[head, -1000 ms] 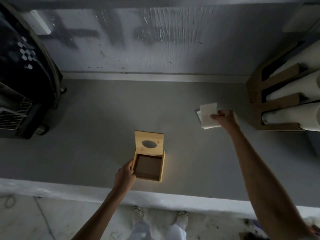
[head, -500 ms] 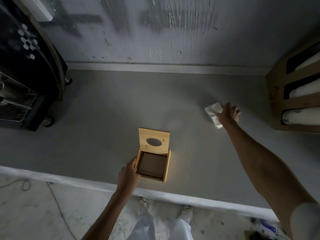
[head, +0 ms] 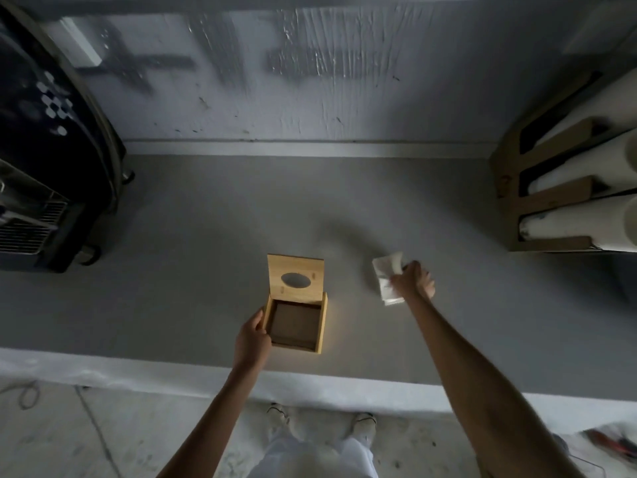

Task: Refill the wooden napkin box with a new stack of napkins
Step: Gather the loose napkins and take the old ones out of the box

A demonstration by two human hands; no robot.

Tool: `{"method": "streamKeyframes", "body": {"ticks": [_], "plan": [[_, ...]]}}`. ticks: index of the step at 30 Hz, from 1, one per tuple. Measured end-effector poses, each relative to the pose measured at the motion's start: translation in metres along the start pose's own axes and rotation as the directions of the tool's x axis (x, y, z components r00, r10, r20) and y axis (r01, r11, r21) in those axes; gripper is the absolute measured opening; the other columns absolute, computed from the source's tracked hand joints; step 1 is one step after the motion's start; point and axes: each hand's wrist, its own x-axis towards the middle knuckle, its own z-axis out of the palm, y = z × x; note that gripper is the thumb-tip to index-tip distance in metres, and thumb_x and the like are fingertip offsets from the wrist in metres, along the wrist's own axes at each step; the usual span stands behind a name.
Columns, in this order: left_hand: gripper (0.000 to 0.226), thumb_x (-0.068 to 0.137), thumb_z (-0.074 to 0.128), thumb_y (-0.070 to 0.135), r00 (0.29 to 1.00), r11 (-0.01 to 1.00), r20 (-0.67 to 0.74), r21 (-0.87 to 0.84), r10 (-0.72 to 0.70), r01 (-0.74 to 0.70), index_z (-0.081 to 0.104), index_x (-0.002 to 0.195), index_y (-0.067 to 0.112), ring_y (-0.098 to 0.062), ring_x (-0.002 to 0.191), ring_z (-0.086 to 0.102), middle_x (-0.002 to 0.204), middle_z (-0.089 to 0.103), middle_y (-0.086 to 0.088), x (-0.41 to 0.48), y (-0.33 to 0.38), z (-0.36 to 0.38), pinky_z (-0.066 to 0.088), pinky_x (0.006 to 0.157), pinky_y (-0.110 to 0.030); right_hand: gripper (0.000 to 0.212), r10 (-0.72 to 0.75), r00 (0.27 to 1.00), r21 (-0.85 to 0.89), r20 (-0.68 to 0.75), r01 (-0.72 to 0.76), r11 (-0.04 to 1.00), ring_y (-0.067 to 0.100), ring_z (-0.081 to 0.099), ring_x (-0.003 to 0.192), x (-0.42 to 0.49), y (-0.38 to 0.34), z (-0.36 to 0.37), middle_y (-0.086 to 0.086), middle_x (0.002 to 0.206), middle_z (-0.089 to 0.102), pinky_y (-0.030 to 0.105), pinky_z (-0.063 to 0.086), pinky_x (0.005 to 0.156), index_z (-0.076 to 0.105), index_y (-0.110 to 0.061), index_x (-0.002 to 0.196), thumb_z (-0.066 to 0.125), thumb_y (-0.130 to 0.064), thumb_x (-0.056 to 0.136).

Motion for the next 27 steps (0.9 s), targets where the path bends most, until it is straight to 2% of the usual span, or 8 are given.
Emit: {"method": "streamKeyframes", "body": {"ticks": [4, 8, 11, 14, 17, 21, 24, 27], "plan": [[0.059, 0.075, 0.035, 0.003, 0.979, 0.988, -0.171, -0.093, 0.108, -0.125, 0.046, 0.132, 0.016, -0.033, 0.12, 0.052, 0.13, 0.056, -0.015, -0.013, 0.006, 0.025, 0.046, 0.101, -0.051, 0.031, 0.122, 0.992, 0.066, -0.012, -0.121, 0.99, 0.036, 0.064, 0.103, -0.071, 0.026, 0.014, 0.016, 0.107, 0.067, 0.038, 0.048, 0.081, 0.063, -0.011, 0.101, 0.068, -0.027, 0.074], [0.072, 0.071, 0.052, -0.009, 0.822, 0.847, -0.216, 0.209, 0.528, -0.489, 0.037, 0.14, 0.005, -0.035, 0.14, 0.027, 0.148, 0.036, -0.017, -0.06, 0.012, 0.059, 0.029, 0.114, -0.051, 0.025, 0.274, 0.95, 0.284, 0.146, -0.306, 0.909, 0.031, 0.066, 0.087, -0.139, 0.059, 0.031, 0.012, 0.087, 0.07, 0.033, 0.044, 0.072, 0.068, -0.012, 0.088, 0.071, -0.032, 0.074], [0.061, 0.088, 0.054, 0.001, 0.634, 0.619, 0.039, 0.178, 0.772, -0.765, 0.035, 0.144, 0.016, -0.025, 0.146, 0.019, 0.153, 0.032, -0.008, -0.094, 0.021, 0.088, 0.036, 0.113, -0.044, 0.023, 0.302, 0.884, 0.692, 0.357, -0.468, 0.55, 0.024, 0.06, 0.064, -0.167, 0.082, 0.037, 0.011, 0.066, 0.064, 0.033, 0.047, 0.06, 0.069, 0.0, 0.08, 0.075, -0.021, 0.074], [0.071, 0.089, 0.059, 0.037, 0.791, 0.802, 0.135, -0.057, 0.597, -0.595, 0.022, 0.147, 0.021, -0.016, 0.144, 0.017, 0.155, 0.021, -0.001, -0.1, 0.035, 0.11, 0.03, 0.112, -0.029, 0.035, 0.015, 0.867, 0.867, 0.498, -0.498, 0.004, 0.027, 0.067, 0.082, -0.186, 0.083, 0.025, 0.023, 0.093, 0.067, 0.032, 0.058, 0.07, 0.061, 0.009, 0.107, 0.066, -0.014, 0.082], [0.075, 0.077, 0.076, 0.023, 0.842, 0.84, 0.302, -0.466, 0.447, -0.279, 0.033, 0.138, 0.018, -0.009, 0.121, 0.051, 0.138, 0.046, -0.006, -0.092, 0.065, 0.112, 0.046, 0.1, -0.023, 0.042, -0.265, 0.898, 0.901, 0.35, -0.4, -0.166, 0.034, 0.059, 0.112, -0.188, 0.069, -0.002, 0.029, 0.123, 0.057, 0.037, 0.053, 0.094, 0.049, 0.009, 0.128, 0.05, -0.015, 0.094], [0.032, 0.076, 0.066, 0.017, 0.757, 0.792, 0.264, -0.344, 0.598, -0.505, 0.061, 0.108, 0.018, -0.013, 0.094, 0.064, 0.104, 0.068, 0.002, -0.073, 0.09, 0.099, 0.051, 0.081, -0.017, 0.036, -0.286, 0.942, 0.98, 0.173, -0.193, -0.046, 0.029, 0.06, 0.113, -0.18, 0.063, -0.028, 0.021, 0.122, 0.062, 0.033, 0.052, 0.094, 0.052, 0.0, 0.129, 0.054, -0.007, 0.093], [0.02, 0.084, 0.061, 0.01, 0.691, 0.734, 0.249, -0.217, 0.679, -0.643, 0.062, 0.104, 0.012, -0.009, 0.091, 0.062, 0.099, 0.066, 0.003, -0.067, 0.088, 0.1, 0.045, 0.076, -0.005, 0.051, -0.17, 0.984, 0.952, -0.045, 0.094, 0.292, 0.021, 0.06, 0.111, -0.172, 0.078, -0.035, 0.011, 0.125, 0.06, 0.025, 0.053, 0.085, 0.047, -0.009, 0.132, 0.064, 0.003, 0.085], [0.015, 0.087, 0.06, 0.01, 0.65, 0.702, 0.295, -0.121, 0.701, -0.702, 0.062, 0.102, 0.012, -0.011, 0.093, 0.062, 0.101, 0.068, -0.002, -0.059, 0.073, 0.11, 0.047, 0.08, -0.015, 0.068, -0.217, 0.973, 0.797, -0.077, 0.191, 0.574, 0.012, 0.049, 0.12, -0.16, 0.091, -0.039, -0.001, 0.139, 0.045, 0.028, 0.043, 0.1, 0.039, -0.01, 0.14, 0.068, 0.004, 0.081]]}}
